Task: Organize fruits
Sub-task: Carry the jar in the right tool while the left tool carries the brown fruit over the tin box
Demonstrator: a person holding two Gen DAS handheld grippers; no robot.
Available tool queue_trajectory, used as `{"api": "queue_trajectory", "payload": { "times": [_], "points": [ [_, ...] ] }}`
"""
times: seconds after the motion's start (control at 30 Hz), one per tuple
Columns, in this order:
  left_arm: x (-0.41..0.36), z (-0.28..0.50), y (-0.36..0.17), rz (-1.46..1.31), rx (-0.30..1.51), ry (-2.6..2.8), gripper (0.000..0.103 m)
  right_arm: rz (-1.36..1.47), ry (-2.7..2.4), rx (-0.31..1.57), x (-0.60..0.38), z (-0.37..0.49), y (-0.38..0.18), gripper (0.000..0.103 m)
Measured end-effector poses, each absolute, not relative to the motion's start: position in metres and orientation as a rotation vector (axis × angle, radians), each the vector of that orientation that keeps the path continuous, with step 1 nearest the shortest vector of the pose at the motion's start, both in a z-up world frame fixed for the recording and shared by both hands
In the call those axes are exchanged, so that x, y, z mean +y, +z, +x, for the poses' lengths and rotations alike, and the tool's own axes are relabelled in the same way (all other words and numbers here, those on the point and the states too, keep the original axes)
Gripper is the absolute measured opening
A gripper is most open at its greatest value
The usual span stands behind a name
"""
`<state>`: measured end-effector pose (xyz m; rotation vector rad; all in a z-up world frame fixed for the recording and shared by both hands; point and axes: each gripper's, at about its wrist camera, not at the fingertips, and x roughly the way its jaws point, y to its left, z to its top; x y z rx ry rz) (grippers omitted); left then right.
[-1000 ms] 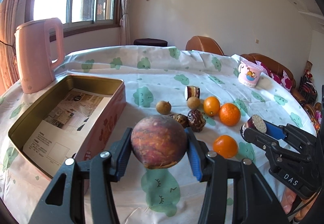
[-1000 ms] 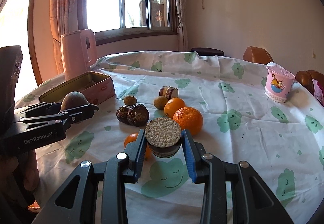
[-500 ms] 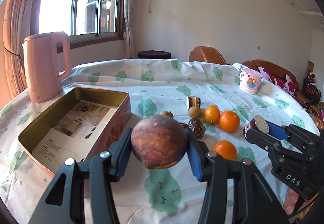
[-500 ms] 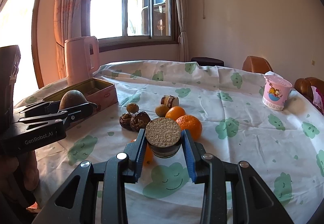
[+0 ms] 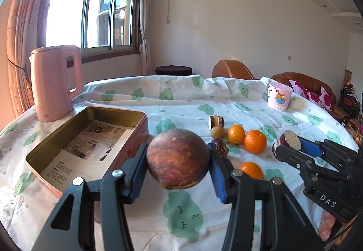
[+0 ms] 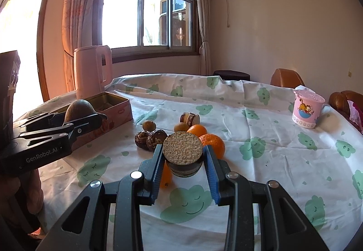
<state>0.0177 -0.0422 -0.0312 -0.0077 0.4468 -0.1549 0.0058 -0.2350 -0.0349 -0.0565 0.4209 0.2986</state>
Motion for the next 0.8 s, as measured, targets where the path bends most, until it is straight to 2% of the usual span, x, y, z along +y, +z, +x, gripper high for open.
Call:
{"api": "queue_trajectory", "payload": {
  "times": [0.8],
  "points": [
    [-0.045, 0.007, -0.026, 0.011, 0.376, -0.147, 0.052, -0.06, 0.299, 0.361, -0.237, -0.004, -0.032, 0.037]
  ]
}}
